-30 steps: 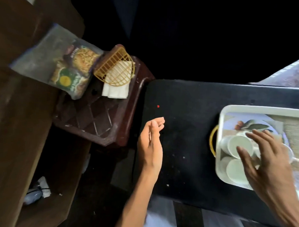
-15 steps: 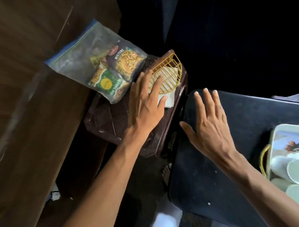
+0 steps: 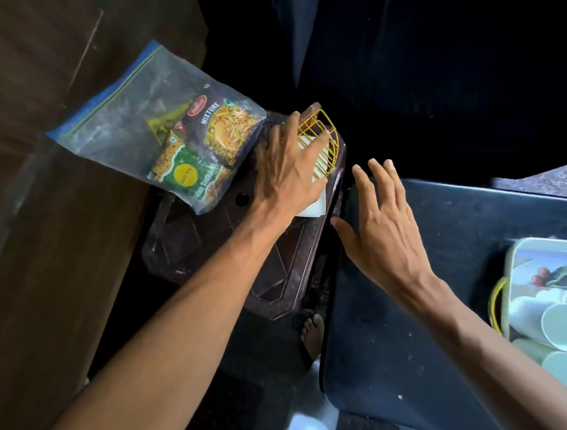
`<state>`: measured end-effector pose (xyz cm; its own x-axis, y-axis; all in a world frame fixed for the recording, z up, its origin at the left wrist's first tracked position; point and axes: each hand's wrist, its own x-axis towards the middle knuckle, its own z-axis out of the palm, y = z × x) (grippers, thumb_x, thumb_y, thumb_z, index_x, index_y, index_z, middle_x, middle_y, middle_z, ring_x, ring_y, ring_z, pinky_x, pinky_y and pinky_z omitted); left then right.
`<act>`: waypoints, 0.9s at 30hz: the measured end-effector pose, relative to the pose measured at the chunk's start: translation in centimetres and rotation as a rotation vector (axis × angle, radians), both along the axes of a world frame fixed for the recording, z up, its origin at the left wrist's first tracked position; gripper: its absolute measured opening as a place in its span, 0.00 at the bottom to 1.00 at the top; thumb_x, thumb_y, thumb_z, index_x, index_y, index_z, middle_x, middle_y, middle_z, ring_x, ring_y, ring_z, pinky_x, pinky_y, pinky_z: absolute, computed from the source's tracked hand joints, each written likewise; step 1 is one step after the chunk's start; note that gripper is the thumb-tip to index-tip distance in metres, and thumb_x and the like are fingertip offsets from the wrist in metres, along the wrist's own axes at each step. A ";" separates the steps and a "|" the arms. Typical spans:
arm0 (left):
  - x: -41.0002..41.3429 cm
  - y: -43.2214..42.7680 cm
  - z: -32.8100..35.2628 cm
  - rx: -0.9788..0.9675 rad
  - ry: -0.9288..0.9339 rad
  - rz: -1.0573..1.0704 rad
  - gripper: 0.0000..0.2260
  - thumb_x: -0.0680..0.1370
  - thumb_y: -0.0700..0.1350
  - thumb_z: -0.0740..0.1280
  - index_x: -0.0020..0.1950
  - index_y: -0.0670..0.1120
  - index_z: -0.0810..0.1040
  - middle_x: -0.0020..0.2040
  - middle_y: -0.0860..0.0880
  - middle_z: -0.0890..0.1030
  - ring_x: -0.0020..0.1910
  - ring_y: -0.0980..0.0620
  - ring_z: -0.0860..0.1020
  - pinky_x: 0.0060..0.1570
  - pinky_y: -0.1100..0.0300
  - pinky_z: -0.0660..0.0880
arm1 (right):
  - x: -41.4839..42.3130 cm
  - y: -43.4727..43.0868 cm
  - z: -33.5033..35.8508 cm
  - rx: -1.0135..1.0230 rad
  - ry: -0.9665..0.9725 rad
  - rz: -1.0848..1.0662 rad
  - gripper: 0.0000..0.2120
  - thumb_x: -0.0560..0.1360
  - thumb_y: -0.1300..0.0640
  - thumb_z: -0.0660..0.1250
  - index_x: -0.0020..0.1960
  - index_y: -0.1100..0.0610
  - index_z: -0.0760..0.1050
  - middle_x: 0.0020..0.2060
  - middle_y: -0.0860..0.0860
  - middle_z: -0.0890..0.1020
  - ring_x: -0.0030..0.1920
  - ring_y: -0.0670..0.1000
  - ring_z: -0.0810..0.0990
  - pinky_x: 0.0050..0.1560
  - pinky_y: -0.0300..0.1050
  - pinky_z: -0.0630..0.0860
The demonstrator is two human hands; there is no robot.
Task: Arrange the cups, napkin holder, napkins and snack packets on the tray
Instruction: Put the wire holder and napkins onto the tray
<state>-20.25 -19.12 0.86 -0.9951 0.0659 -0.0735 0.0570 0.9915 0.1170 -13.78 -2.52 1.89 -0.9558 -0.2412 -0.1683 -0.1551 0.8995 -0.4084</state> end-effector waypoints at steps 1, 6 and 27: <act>-0.1 -0.1 0.2 0.004 0.005 -0.002 0.35 0.71 0.58 0.75 0.76 0.55 0.69 0.78 0.39 0.63 0.71 0.38 0.69 0.65 0.40 0.72 | 0.0 0.2 0.1 -0.016 0.007 -0.007 0.37 0.78 0.46 0.66 0.80 0.59 0.56 0.80 0.58 0.56 0.81 0.57 0.47 0.78 0.55 0.58; 0.4 0.1 2.4 0.125 0.089 0.115 0.34 0.68 0.60 0.75 0.72 0.54 0.73 0.75 0.42 0.69 0.68 0.40 0.72 0.63 0.44 0.75 | 0.0 1.1 1.1 -0.312 0.011 -0.180 0.29 0.79 0.53 0.68 0.76 0.60 0.64 0.75 0.56 0.67 0.78 0.55 0.61 0.75 0.47 0.64; 19.6 27.1 7.4 1.166 -0.255 0.483 0.27 0.79 0.51 0.66 0.78 0.51 0.67 0.80 0.55 0.65 0.78 0.59 0.64 0.77 0.50 0.65 | 12.7 22.3 7.1 -0.776 -0.216 -0.609 0.17 0.78 0.61 0.70 0.56 0.39 0.81 0.46 0.35 0.86 0.48 0.35 0.84 0.47 0.30 0.80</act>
